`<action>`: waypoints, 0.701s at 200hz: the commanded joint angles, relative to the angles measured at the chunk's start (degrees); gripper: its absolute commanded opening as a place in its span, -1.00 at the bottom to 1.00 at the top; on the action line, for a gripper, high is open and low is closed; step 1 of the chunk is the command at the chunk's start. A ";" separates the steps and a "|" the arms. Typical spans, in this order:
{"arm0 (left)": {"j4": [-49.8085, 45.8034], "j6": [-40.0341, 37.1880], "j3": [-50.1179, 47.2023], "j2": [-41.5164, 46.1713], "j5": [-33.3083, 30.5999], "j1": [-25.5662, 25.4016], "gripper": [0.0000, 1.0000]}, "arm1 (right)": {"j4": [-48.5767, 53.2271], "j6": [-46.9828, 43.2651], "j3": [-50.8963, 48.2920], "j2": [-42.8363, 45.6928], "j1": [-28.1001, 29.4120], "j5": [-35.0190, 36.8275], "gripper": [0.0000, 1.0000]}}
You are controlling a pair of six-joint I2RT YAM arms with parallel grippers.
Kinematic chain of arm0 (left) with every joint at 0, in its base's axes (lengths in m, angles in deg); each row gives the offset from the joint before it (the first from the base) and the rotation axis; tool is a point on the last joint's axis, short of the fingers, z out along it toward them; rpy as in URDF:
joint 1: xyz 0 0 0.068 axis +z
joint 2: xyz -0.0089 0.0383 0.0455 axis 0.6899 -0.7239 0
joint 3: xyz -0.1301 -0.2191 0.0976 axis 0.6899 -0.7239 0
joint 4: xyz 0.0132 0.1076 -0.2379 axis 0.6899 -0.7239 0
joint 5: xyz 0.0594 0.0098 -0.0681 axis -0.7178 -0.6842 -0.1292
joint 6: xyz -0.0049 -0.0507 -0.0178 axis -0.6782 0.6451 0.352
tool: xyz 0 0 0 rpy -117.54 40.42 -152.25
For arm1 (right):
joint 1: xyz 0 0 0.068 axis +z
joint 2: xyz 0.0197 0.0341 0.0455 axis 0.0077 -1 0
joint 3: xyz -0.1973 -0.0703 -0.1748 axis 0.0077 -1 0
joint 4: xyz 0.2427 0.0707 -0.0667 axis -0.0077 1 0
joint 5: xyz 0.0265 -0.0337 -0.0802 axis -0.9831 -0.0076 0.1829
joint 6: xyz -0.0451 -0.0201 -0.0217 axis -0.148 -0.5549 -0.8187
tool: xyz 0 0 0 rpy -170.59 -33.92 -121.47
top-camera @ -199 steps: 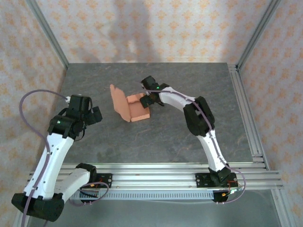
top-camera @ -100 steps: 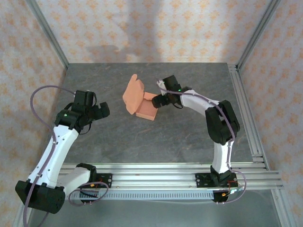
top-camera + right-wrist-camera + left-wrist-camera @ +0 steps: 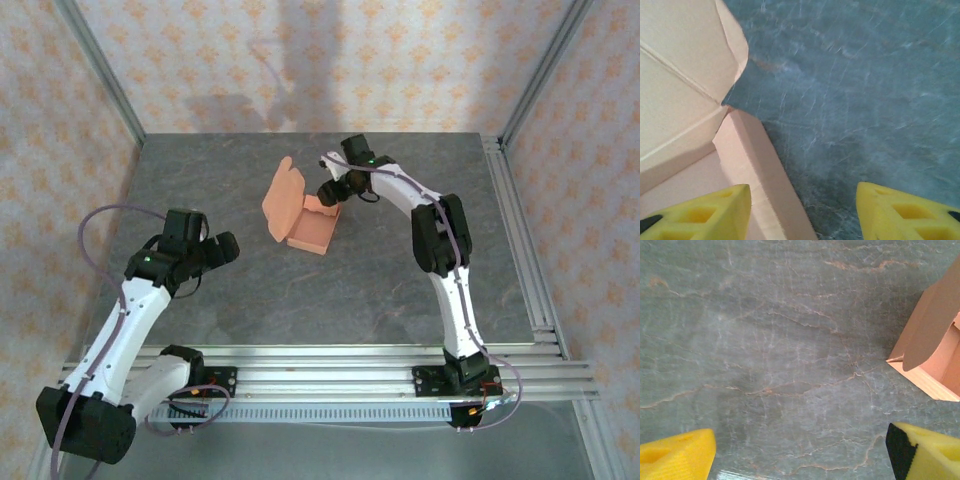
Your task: Fold the paper box
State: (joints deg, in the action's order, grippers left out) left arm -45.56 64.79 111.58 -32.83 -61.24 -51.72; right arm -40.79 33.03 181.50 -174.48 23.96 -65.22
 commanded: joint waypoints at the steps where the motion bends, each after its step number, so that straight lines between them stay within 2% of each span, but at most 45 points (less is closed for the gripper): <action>1: 3.13 1.10 -0.90 -0.14 2.06 0.34 0.76 | 6.25 -4.04 3.36 -1.57 0.12 -2.05 0.06; 33: 4.14 0.09 -1.60 -0.36 2.33 0.27 0.75 | 8.10 -5.15 2.29 -1.55 0.46 -0.56 -0.30; 50: 4.31 -0.21 -1.62 -1.14 2.52 0.33 0.76 | 7.44 -4.86 0.36 -0.30 0.67 0.62 -0.35; 62: 4.66 -0.32 -1.66 -1.84 2.75 0.29 0.76 | 5.42 -3.77 -2.01 1.34 0.85 2.08 -0.47; 89: 5.75 0.19 -2.03 -3.34 3.20 0.36 0.76 | -1.94 0.19 -9.83 6.47 1.42 8.13 -0.49; 109: 6.46 0.74 -2.35 -4.43 3.21 0.32 0.76 | -8.73 5.96 -16.16 9.92 1.87 16.55 -0.63; 140: 7.42 0.80 -2.56 -6.65 3.63 0.27 0.76 | -16.79 12.31 -26.45 15.47 3.98 23.36 -0.62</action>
State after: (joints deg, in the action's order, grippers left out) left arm -40.16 65.03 109.74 -38.14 -58.38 -51.72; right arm -48.90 38.34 160.56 -164.40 26.25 -50.94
